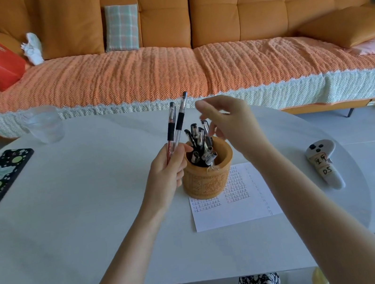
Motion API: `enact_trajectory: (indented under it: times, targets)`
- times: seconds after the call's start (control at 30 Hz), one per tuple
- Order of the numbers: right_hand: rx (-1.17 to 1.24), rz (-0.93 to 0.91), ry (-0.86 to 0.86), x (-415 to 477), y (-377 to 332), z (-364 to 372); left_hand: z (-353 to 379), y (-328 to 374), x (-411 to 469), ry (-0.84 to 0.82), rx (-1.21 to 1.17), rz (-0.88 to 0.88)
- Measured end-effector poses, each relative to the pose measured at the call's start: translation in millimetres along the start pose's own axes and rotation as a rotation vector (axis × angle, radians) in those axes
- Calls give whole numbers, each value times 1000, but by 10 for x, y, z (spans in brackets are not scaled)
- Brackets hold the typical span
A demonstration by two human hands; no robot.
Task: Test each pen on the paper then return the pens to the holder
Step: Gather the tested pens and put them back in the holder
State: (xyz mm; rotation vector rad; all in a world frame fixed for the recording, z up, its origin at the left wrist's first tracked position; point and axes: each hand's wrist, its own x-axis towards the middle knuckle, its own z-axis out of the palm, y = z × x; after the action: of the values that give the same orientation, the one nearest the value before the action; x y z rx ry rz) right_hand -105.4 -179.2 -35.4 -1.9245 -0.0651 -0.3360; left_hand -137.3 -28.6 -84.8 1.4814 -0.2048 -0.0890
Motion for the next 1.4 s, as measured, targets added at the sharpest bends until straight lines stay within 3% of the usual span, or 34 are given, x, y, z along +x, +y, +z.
enact_trajectory:
  times: [0.07, 0.2, 0.4, 0.6, 0.67, 0.8, 0.93, 1.03, 1.23, 1.33, 1.4]
  targets:
    - [78, 29, -78, -5, -81, 92, 4, -6, 1, -21, -7, -11]
    - [155, 56, -77, -14, -123, 157, 11, -15, -13, -20, -3, -9]
    - [297, 7, 111, -1, -134, 104, -37, -63, 6, 117, 114, 49]
    - [267, -121, 204, 33, -163, 50, -119, -112, -3, 232, 153, 50]
    - [202, -106, 171, 46, -117, 53, -132, -123, -3, 227, 96, 42]
    - [-94, -26, -68, 35, 60, 112, -82, -106, -25, 179, 28, 43]
    - [-176, -27, -47, 19, 67, 79, -13, -15, -48, 110, 8, 42]
    - [-55, -57, -31, -12, -52, 37, 6, 51, -51, 71, -17, 51]
    - [186, -18, -243, -115, -218, 82, 49, 69, -20, -54, 61, 54]
    - [263, -8, -159, -117, -185, 62, 52, 62, -10, -62, 167, 99]
    - [362, -6, -46, -91, -164, -37, 41, 70, -24, 29, 229, 125]
